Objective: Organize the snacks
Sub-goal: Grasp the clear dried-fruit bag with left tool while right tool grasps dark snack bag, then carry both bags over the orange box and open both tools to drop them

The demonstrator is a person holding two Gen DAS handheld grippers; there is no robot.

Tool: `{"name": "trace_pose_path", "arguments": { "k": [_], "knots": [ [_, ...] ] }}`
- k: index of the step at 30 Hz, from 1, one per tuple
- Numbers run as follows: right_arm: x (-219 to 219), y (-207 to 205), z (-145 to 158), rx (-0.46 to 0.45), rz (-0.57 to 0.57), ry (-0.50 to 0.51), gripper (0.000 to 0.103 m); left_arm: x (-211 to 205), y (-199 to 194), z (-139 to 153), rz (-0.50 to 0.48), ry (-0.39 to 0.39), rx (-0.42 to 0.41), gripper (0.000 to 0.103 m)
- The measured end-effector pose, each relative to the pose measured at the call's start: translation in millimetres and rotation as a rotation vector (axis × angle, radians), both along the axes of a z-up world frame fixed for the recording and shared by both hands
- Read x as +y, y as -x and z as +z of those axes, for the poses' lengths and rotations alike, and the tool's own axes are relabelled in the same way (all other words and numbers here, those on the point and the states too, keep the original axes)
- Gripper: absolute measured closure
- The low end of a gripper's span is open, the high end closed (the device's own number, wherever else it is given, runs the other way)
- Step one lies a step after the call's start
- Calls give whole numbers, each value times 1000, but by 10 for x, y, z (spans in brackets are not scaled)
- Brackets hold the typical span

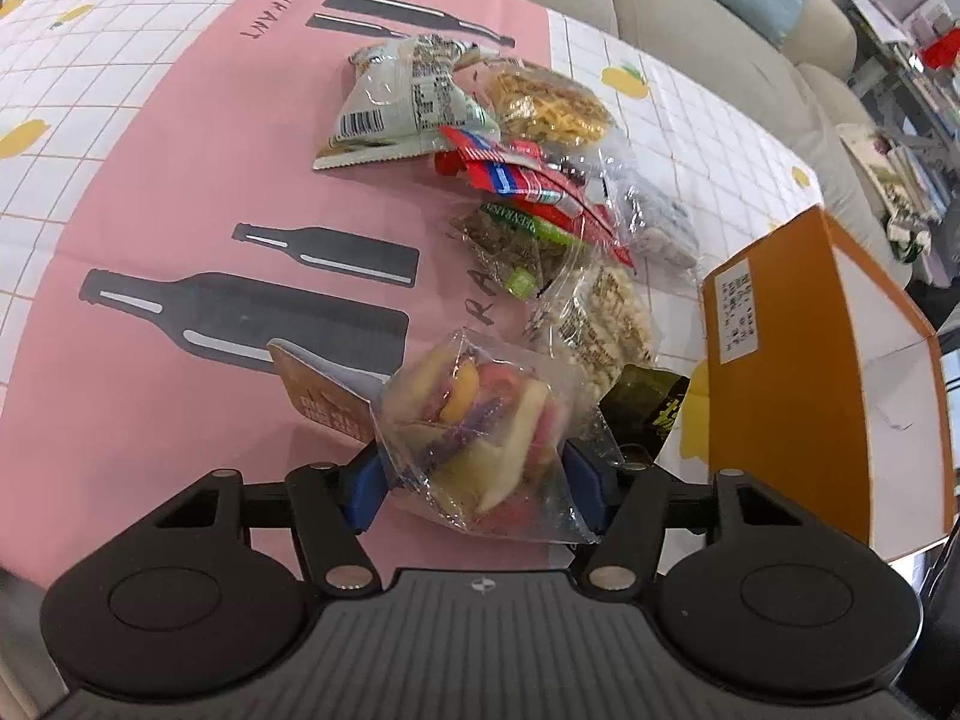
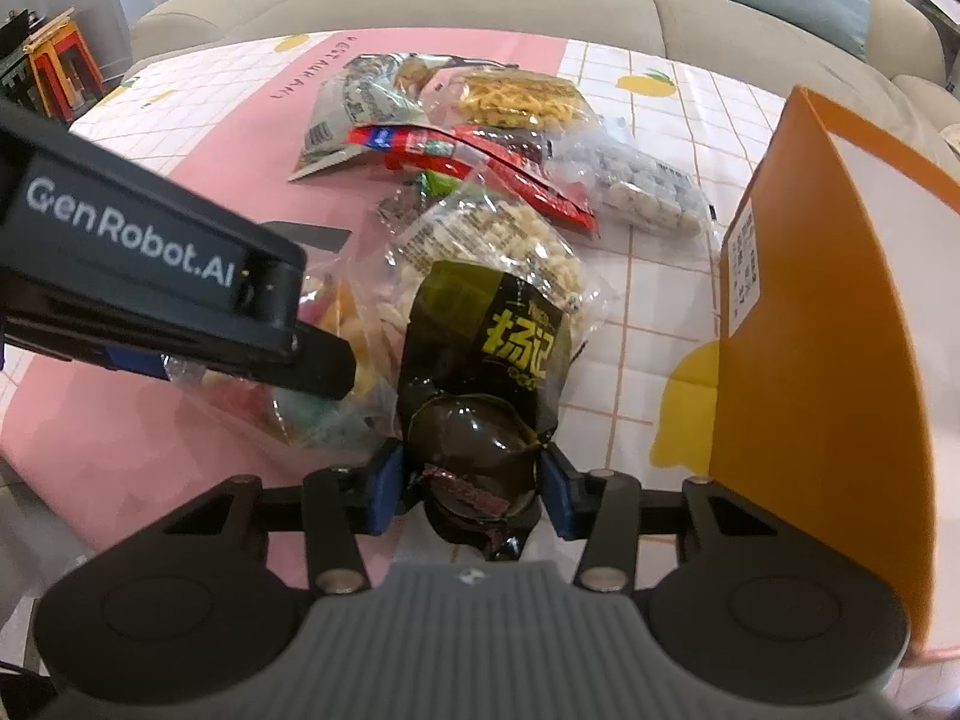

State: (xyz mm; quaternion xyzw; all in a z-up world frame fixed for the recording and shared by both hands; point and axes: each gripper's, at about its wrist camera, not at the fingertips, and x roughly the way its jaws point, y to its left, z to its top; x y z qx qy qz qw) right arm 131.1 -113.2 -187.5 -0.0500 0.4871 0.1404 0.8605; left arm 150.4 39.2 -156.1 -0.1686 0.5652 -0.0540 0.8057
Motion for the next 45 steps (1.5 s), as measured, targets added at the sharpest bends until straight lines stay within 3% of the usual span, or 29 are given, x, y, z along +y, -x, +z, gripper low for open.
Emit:
{"name": "trace_pose_path", "arguments": {
  "k": [14, 20, 31, 45],
  "knots": [
    [-76, 256, 500, -108, 43, -41, 57, 259, 256, 492, 63, 29, -130, 35],
    [-138, 417, 777, -177, 40, -45, 57, 209, 381, 715, 43, 25, -175, 35],
    [-695, 663, 1191, -254, -70, -19, 57, -261, 474, 1048, -94, 57, -233, 35],
    [-1689, 606, 1196, -123, -177, 16, 57, -1340, 257, 1141, -384, 61, -249, 35]
  ]
}}
